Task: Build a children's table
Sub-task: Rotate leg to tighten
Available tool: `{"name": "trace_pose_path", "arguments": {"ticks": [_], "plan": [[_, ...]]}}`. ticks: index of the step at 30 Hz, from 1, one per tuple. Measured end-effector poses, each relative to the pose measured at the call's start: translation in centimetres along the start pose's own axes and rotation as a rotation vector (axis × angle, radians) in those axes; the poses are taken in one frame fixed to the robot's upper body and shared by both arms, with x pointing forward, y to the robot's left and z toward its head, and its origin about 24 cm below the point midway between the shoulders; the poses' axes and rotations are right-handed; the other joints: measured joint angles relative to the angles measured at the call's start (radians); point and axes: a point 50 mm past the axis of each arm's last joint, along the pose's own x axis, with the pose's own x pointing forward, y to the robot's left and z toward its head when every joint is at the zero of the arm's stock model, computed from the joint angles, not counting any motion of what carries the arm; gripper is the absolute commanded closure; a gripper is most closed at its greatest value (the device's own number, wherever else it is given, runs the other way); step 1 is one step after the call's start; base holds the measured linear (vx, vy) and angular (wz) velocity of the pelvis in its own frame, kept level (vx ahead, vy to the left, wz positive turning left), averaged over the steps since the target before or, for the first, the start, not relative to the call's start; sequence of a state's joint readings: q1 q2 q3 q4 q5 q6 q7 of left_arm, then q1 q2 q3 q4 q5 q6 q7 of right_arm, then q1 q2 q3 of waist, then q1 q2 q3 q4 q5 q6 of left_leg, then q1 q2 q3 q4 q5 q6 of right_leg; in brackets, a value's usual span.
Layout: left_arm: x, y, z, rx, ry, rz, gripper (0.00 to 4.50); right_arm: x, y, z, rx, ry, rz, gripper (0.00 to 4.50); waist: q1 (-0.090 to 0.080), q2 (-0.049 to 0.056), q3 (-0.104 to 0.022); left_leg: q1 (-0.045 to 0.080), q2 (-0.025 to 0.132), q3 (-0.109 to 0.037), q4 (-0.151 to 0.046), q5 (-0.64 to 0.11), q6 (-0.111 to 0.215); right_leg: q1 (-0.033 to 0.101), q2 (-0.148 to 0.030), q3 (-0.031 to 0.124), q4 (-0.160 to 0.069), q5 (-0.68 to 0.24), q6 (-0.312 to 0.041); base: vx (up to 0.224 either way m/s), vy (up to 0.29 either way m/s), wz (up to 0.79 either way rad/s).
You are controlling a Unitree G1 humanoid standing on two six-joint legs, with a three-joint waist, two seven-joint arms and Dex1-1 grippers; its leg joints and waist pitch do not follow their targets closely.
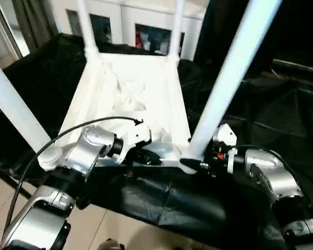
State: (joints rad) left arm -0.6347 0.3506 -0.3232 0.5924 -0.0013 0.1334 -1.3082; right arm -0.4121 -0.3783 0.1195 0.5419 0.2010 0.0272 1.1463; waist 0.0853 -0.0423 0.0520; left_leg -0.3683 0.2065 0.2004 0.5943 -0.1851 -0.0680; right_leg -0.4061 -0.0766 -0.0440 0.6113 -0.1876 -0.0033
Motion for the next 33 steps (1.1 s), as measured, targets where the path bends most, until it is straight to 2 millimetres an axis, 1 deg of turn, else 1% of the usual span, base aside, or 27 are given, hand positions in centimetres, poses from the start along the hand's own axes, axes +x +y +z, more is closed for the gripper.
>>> {"name": "trace_pose_path", "arguments": {"ticks": [2, 5, 9, 10, 12, 14, 15, 17, 19, 20, 22, 24, 25, 27, 30, 32, 33], "plan": [[0.0, 0.0, 0.0, 0.0, 0.0, 0.0, 4.5, 0.0, 0.1, 0.2, 0.0, -0.002, 0.013, 0.82, 0.001, 0.0, 0.0, 0.0, 0.0, 0.0, 0.0, 0.0, 0.0, 0.0, 0.0, 0.0, 0.0, 0.0, 0.0, 0.0, 0.0, 0.0], [0.0, 0.0, 0.0, 0.0, 0.0, 0.001, 4.5, 0.0, 0.1, 0.4, 0.002, -0.008, 0.022, 1.16, 0.001, 0.0, 0.0, 0.0, 0.0, 0.0, 0.0, 0.0, 0.0, 0.0, 0.0, 0.0, 0.0, 0.0, 0.0, 0.0, 0.0, 0.0], [0.3, 0.1, 0.0, 0.001, -0.002, 0.021, 4.5, 0.2, 0.3, -0.1, 0.036, -0.021, 0.0, 1.54, 0.001, 0.0, 0.0, 0.0, 0.0, 0.0, 0.0, 0.0, 0.0, 0.0, 0.0, 0.0, 0.0, 0.0, 0.0, 0.0, 0.0, 0.0], [0.5, 0.2, 0.1, 0.002, -0.001, 0.037, 4.5, 0.3, 0.2, -0.2, 0.044, -0.028, -0.033, 1.54, 0.001, 0.001, 0.0, 0.001, 0.0, 0.0, 0.0, 0.0, 0.0, 0.0, 0.0, 0.001, 0.0, 0.0, 0.0, 0.0, 0.0, 0.0], [1.1, 0.9, 0.3, -0.001, -0.002, 0.106, 4.5, 0.8, -0.3, -0.4, 0.069, -0.045, -0.167, 1.67, 0.0, 0.0, 0.0, 0.002, 0.0, 0.0, 0.0, 0.0, -0.001, 0.001, 0.0, 0.001, 0.001, 0.001, -0.001, 0.0, 0.0, 0.0], [1.8, 1.3, 0.6, -0.01, -0.006, 0.162, 4.5, 1.3, -0.9, -0.6, 0.1, -0.063, -0.284, 1.74, -0.005, 0.001, 0.0, 0.002, -0.001, 0.0, 0.0, 0.0, -0.001, 0.001, 0.0, 0.001, 0.001, 0.002, -0.002, 0.0, 0.0, 0.0], [2.1, 1.4, 0.7, -0.012, -0.007, 0.177, 4.5, 1.4, -1.0, -0.6, 0.107, -0.067, -0.315, 1.76, -0.004, 0.002, -0.001, 0.003, -0.001, 0.0, 0.0, 0.0, -0.001, 0.001, 0.0, 0.001, 0.002, 0.002, -0.001, 0.0, 0.0, 0.0], [2.7, 1.9, 1.0, -0.021, -0.007, 0.232, 4.5, 2.3, -1.4, -0.6, 0.147, -0.091, -0.429, 1.78, -0.004, 0.002, -0.001, 0.004, -0.001, 0.0, -0.001, 0.0, -0.001, 0.002, 0.0, 0.001, 0.002, 0.001, -0.001, 0.0, 0.0, 0.0], [3.9, 2.3, 1.5, -0.033, -0.007, 0.303, 4.5, 3.1, -2.0, -0.4, 0.196, -0.108, -0.581, 1.78, -0.006, 0.003, -0.001, 0.005, -0.001, 0.0, -0.001, 0.001, -0.002, 0.003, 0.0, 0.001, 0.001, 0.001, -0.001, 0.0, 0.0, 0.0], [4.7, 2.5, 1.9, -0.042, -0.009, 0.336, 4.5, 3.6, -2.4, -0.3, 0.218, -0.106, -0.661, 1.78, -0.01, 0.004, -0.002, 0.005, -0.002, 0.0, -0.001, 0.001, -0.002, 0.003, 0.0, 0.002, 0.0, 0.001, 0.0, 0.0, 0.0, 0.0], [5.6, 2.5, 2.3, -0.048, -0.012, 0.374, 4.5, 3.9, -2.8, -0.1, 0.233, -0.096, -0.747, 1.78, -0.009, 0.007, -0.004, 0.005, -0.002, 0.0, -0.001, 0.001, -0.002, 0.004, -0.001, 0.002, -0.001, 0.001, 0.0, 0.0, 0.0, 0.0], [6.1, 2.6, 2.5, -0.06, -0.015, 0.396, 4.5, 4.4, -3.0, 0.0, 0.238, -0.089, -0.814, 1.78, -0.008, 0.012, -0.006, 0.005, -0.002, 0.0, -0.001, 0.001, -0.002, 0.004, -0.001, 0.002, -0.001, 0.001, 0.0, 0.0, 0.0, 0.0], [6.2, 2.6, 2.5, -0.062, -0.016, 0.402, 4.5, 4.5, -3.1, 0.1, 0.236, -0.087, -0.831, 1.78, -0.008, 0.013, -0.007, 0.004, -0.002, 0.0, -0.001, 0.001, -0.002, 0.004, -0.001, 0.002, -0.001, 0.001, -0.001, 0.0, 0.0, 0.0], [6.4, 2.6, 2.6, -0.057, -0.018, 0.401, 4.5, 4.5, -3.1, 0.0, 0.217, -0.094, -0.844, 1.1, -0.007, 0.015, -0.008, 0.004, -0.002, -0.001, -0.002, 0.001, -0.002, 0.004, -0.001, 0.002, -0.001, 0.002, -0.001, 0.0, 0.0, 0.0], [6.3, 2.6, 2.6, -0.056, -0.019, 0.4, 4.5, 4.7, -3.0, 0.0, 0.163, -0.075, -0.834, 1.07, -0.007, 0.016, -0.009, 0.004, -0.002, -0.001, -0.003, 0.001, -0.002, 0.003, -0.001, 0.001, -0.001, 0.002, -0.001, 0.0, 0.0, 0.0], [6.2, 2.7, 2.6, -0.051, -0.018, 0.393, 4.5, 4.6, -2.9, 0.0, 0.12, -0.059, -0.809, 0.81, -0.009, 0.015, -0.008, 0.003, -0.002, -0.001, -0.003, 0.001, -0.002, 0.003, -0.001, 0.001, -0.001, 0.002, -0.001, 0.0, 0.0, 0.0], [6.0, 2.7, 2.5, -0.047, -0.017, 0.384, 4.5, 4.3, -2.9, -0.1, 0.104, -0.055, -0.769, 0.81, -0.009, 0.015, -0.008, 0.003, -0.002, -0.001, -0.003, 0.001, -0.002, 0.003, -0.001, 0.001, -0.001, 0.001, -0.001, 0.0, 0.0, 0.0]]}}
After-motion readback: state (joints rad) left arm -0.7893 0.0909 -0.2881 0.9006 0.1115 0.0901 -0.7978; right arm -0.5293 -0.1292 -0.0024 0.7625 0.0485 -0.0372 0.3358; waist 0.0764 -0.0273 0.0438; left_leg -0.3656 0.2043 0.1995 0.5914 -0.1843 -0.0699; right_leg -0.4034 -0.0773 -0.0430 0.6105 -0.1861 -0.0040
